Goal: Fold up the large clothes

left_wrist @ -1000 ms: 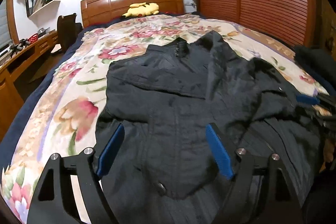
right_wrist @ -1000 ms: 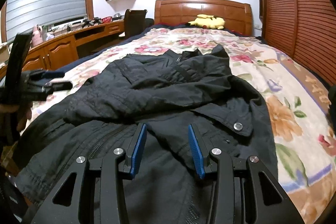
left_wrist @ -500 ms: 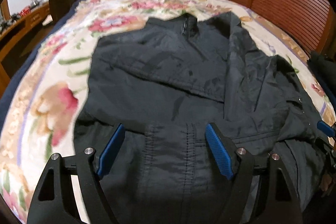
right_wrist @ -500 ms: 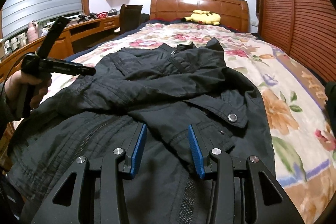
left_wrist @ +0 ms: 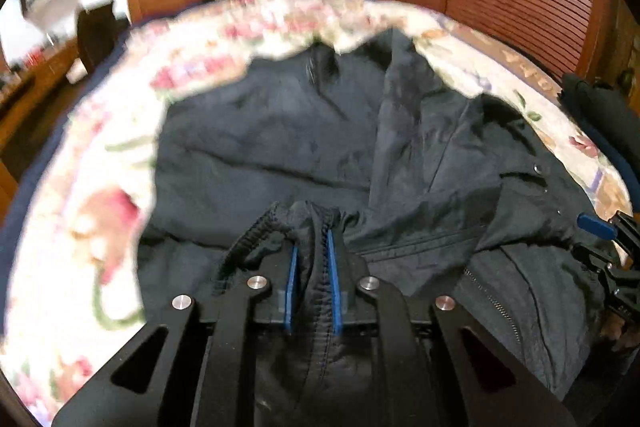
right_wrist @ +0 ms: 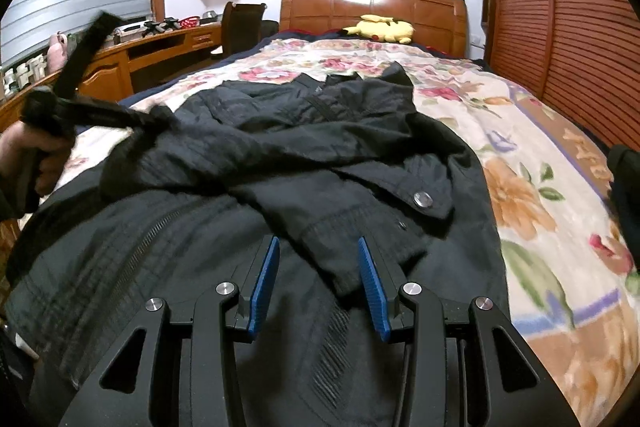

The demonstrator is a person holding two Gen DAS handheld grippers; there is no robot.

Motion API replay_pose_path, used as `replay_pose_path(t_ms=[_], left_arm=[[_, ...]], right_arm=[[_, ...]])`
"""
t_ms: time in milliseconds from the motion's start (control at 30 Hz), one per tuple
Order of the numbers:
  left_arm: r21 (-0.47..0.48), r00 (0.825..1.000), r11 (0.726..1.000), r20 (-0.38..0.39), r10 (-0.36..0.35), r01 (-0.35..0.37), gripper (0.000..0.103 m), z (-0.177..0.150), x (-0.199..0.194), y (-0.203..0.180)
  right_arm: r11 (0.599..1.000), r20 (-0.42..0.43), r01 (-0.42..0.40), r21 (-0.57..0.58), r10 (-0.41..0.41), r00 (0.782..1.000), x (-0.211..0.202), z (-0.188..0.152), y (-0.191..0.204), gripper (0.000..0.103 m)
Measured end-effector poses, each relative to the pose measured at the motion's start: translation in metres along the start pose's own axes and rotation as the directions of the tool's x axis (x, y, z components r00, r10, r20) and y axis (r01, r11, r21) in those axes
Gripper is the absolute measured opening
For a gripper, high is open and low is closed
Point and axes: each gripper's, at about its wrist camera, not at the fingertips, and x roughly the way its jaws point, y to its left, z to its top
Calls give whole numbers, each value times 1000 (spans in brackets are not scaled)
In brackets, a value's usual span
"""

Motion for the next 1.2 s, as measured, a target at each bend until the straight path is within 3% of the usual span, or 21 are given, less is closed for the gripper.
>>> replay_pose_path(t_ms=[133,200,300,433,733,933,1200], left_arm=[[80,982,984,120,149,-159,14,11,-30,-10],[89,968,973,154,199,-214,14,25,-40,-5],[68,942,957,205,264,-283,14,42,-53,11],[40,951,967,197,239,-252,14,34,-58,24],[27,983,994,148,104,-110,14,-53,-73,-8],[12,990,999,133,40,-42,14,-87,-80,-28],[-12,989,1000,144,27,-25,14,-112,-94,-33]], right_arm=[[1000,-3,-9,1,9,1000,-7,-3,-5,42],[1000,-20,6,23,-6,1000,-10,1,-7,42],[999,20,-2,42,1,1000,-25,6,-9,42],[998,18,27,57,-28,999,-31,1,-13,42],[997,-9,62,54,-62,998,-45,0,-10,42],[997,-17,65,48,-65,998,-50,3,-10,42],[999,-9,28,43,-28,1000,-39,16,0,42]])
